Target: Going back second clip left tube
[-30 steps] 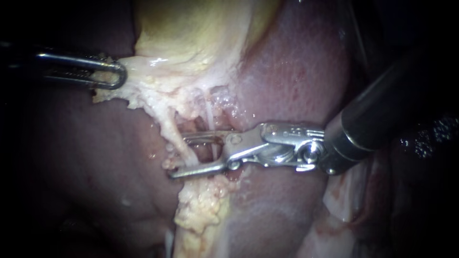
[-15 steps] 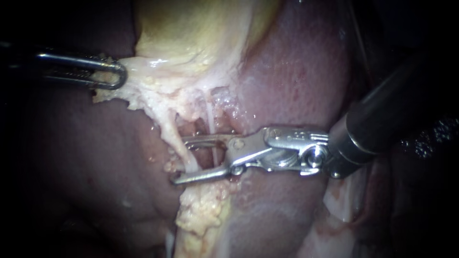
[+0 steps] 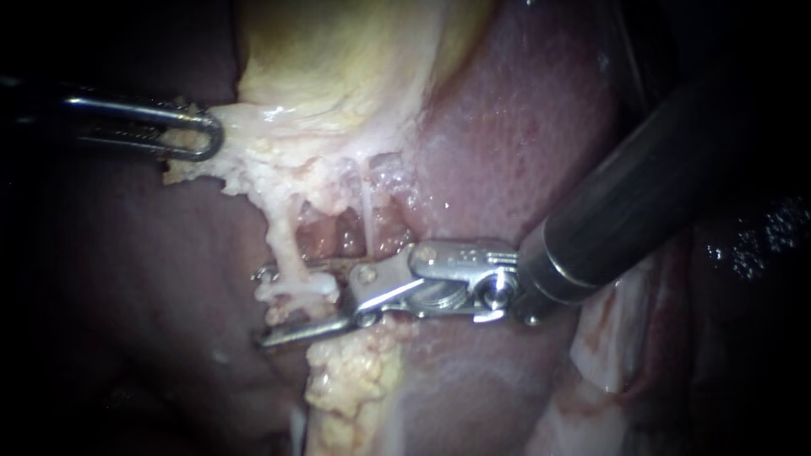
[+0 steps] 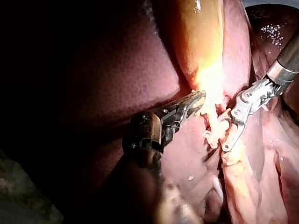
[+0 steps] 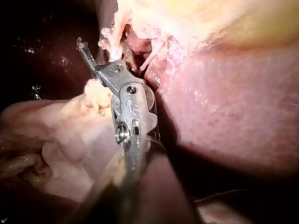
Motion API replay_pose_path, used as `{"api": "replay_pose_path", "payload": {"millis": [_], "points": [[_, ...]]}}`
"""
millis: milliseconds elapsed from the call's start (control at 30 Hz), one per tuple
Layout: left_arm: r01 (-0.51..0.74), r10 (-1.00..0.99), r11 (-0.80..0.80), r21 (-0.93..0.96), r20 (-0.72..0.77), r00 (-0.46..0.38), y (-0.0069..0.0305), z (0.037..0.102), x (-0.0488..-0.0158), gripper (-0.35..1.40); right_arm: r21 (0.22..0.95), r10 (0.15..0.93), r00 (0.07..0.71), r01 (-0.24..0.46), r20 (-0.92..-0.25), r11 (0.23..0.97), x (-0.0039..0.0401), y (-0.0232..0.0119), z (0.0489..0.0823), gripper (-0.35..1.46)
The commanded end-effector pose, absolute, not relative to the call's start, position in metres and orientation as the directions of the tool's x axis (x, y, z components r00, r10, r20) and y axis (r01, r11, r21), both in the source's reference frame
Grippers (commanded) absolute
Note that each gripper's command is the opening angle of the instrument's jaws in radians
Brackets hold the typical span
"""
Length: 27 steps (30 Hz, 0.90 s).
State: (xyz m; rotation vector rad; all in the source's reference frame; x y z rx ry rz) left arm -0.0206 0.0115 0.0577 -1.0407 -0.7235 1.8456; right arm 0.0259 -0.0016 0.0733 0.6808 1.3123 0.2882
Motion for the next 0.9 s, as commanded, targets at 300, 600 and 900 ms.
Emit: {"api": "replay_pose_path", "payload": {"millis": [300, 600, 900], "points": [[-0.404, 0.89, -0.45, -0.796, -0.367, -0.27, 0.0115, 0.0576, -0.0206, -0.35, 0.567, 0.534, 0.243, 0.09, -0.81, 0.819, 0.0248, 0.0012, 0.0735, 0.5], [-0.404, 0.89, -0.45, -0.796, -0.367, -0.27, 0.0115, 0.0576, -0.0206, -0.35, 0.558, 0.532, 0.242, 0.052, -0.812, 0.828, 0.0237, 0.0019, 0.0729, 0.49], [-0.404, 0.89, -0.45, -0.796, -0.367, -0.27, 0.0115, 0.0576, -0.0205, -0.35, 0.433, 0.399, 0.233, 0.118, -0.887, 0.894, 0.0183, 0.0004, 0.0709, 0.5]]}}
